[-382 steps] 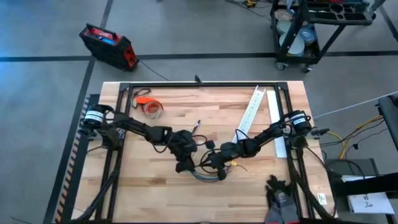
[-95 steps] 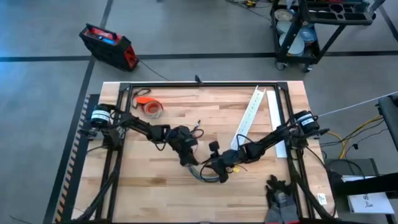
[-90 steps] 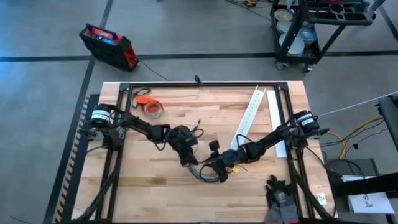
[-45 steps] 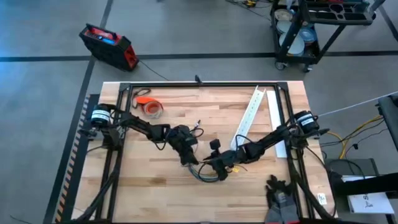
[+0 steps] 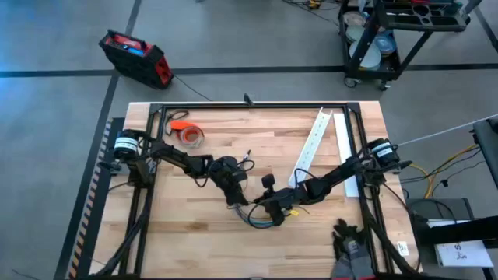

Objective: Ziptie cables
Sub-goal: Wrap the cables together using a black zip tie

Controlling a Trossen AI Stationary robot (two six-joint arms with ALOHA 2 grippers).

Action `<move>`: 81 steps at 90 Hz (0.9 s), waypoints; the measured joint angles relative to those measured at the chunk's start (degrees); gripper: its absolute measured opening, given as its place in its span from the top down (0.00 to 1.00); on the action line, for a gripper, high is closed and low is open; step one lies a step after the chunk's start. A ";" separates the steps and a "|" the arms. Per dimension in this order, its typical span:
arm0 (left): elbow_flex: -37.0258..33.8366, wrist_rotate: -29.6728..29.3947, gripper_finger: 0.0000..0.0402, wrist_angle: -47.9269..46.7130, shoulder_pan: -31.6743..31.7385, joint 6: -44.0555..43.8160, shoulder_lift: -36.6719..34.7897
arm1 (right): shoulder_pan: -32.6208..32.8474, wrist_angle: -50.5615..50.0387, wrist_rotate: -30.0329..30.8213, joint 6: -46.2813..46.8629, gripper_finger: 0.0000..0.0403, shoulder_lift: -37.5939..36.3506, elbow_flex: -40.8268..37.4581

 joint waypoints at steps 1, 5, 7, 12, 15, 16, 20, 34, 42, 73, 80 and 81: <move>0.00 -0.01 1.00 0.00 0.00 0.03 0.00 | 0.00 0.00 0.00 0.00 0.99 0.00 0.00; 0.00 -0.09 1.00 0.05 0.00 0.07 0.00 | 0.00 0.00 0.00 0.13 1.00 0.00 0.00; 0.00 -0.09 1.00 0.14 0.00 0.07 0.00 | 0.00 0.00 -0.02 0.36 1.00 0.00 0.00; 0.00 -0.07 1.00 0.56 0.00 0.26 0.00 | 0.00 -0.02 0.00 0.77 1.00 0.00 0.00; 0.00 -0.09 1.00 0.71 0.00 0.57 0.00 | 0.00 -0.02 0.00 1.11 1.00 0.00 0.00; 0.00 -0.09 1.00 0.72 0.00 0.73 -0.01 | 0.00 -0.02 -0.01 1.22 1.00 0.00 0.00; 0.08 -0.09 0.99 0.70 0.00 1.22 -0.02 | 0.02 -0.04 -0.07 1.62 1.00 0.00 0.00; 1.29 1.24 0.90 0.97 -0.87 2.23 -0.25 | 0.25 -1.24 -2.20 2.58 1.00 -0.96 0.00; 1.77 1.52 0.83 0.98 -1.44 2.28 -0.28 | 0.39 -3.45 -3.91 3.69 1.00 -2.21 0.00; 2.03 -5.24 0.67 1.73 -6.82 4.22 -5.85 | 0.50 -15.04 -13.30 7.03 1.00 -9.98 -0.04; 2.10 -15.09 0.68 2.34 -10.40 8.91 -7.74 | 0.50 -16.12 -16.15 8.01 1.00 -11.85 -0.04; 2.09 -16.73 0.69 2.36 -11.00 9.72 -7.88 | 0.50 -16.26 -16.52 8.11 1.00 -12.04 -0.04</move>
